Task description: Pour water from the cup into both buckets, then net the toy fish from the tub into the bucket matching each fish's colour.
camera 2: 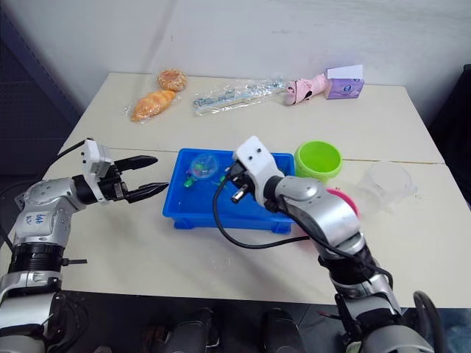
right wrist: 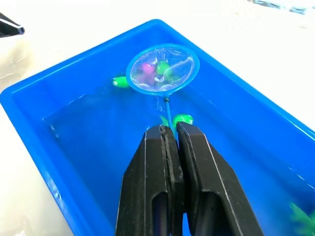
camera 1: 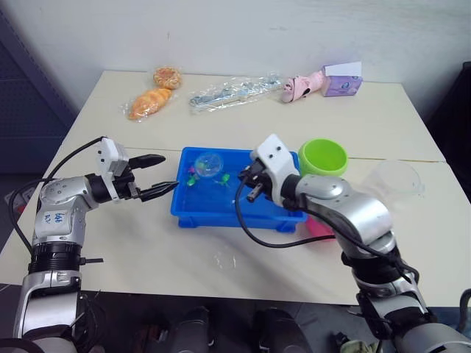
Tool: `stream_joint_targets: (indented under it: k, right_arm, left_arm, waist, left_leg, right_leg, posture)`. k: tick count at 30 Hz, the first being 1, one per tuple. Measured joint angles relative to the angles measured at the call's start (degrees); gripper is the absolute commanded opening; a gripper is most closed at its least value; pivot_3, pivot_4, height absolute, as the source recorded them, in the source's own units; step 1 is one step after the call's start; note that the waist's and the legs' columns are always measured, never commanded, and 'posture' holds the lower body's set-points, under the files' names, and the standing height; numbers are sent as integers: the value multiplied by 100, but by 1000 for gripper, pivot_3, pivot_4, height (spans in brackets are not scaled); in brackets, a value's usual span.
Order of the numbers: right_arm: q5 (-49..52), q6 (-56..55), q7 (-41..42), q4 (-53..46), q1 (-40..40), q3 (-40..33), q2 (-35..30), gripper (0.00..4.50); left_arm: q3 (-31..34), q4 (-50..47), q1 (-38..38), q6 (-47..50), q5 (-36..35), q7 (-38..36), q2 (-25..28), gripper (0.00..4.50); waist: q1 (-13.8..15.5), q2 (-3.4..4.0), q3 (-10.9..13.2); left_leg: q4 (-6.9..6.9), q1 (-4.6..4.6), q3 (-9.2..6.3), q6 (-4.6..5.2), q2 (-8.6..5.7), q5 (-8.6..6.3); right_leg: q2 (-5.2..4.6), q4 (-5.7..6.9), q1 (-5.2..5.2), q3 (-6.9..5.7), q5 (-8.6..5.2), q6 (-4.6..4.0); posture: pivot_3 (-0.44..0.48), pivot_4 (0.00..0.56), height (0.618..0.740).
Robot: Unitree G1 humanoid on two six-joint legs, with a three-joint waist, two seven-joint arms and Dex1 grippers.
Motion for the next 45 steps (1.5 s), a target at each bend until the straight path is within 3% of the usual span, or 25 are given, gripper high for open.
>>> stream_joint_targets:
  k: [9, 16, 21, 27, 30, 34, 45]
  right_arm:
    - [-590, -384, -43, 690, -184, 510, 270, 0]
    - [-939, -11, 6, 338, -206, 763, -236, 0]
    - [-843, 558, 89, -909, 530, 305, -825, 0]
    - [-304, 977, 354, -1934, 1268, -652, -921, 0]
    - [-36, 913, 473, -2189, 1456, -1046, -852, 0]
    - [19, 933, 488, -2252, 1502, -1179, -1266, 0]
    - [-428, 421, 263, -1644, 1040, -345, -1466, 0]
  left_arm:
    - [-1, 44, -32, 0, 0, -7, 1, 4457]
    - [-1, 44, -30, 0, -2, -12, 1, 4457]
    - [25, 37, 28, 0, -8, -2, 20, 4457]
    - [51, 41, 72, -4, -11, -16, 26, 4457]
    - [51, 50, 70, -6, -11, -49, 25, 4457]
    - [51, 99, 65, -14, -10, -97, 25, 4457]
    - [7, 219, 14, -76, -7, -142, -29, 4457]
  waist:
    - [2, 0, 0]
    - [7, 0, 0]
    - [31, -1, 0]
    - [2, -1, 0]
    - [11, -1, 0]
    - [23, -1, 0]
    - [20, -1, 0]
  left_leg:
    - [4, -2, -2, 0, -1, 1]
    - [2, -4, -2, 0, -2, 1]
    - [1, -5, -10, 3, -5, -1]
    - [-3, -1, -8, 0, -1, 1]
    - [-4, -1, -9, -3, 0, 3]
    - [0, -2, -9, 1, -5, 1]
    - [1, -2, -8, -1, -5, 3]
  right_leg:
    - [-1, 0, 0, -2, 0, 0]
    - [-2, -2, 0, -2, 0, 0]
    - [-5, -9, 5, -6, 0, 0]
    - [0, -8, 5, -5, 0, 0]
    - [2, -6, 5, -5, 0, 0]
    - [-4, -8, 6, -4, 0, 0]
    - [-3, -7, 5, -6, 0, 0]
  posture:
    - [0, 150, 740]
    - [0, 150, 740]
    - [0, 150, 740]
    - [0, 150, 740]
    - [0, 150, 740]
    - [0, 150, 740]
    - [0, 150, 740]
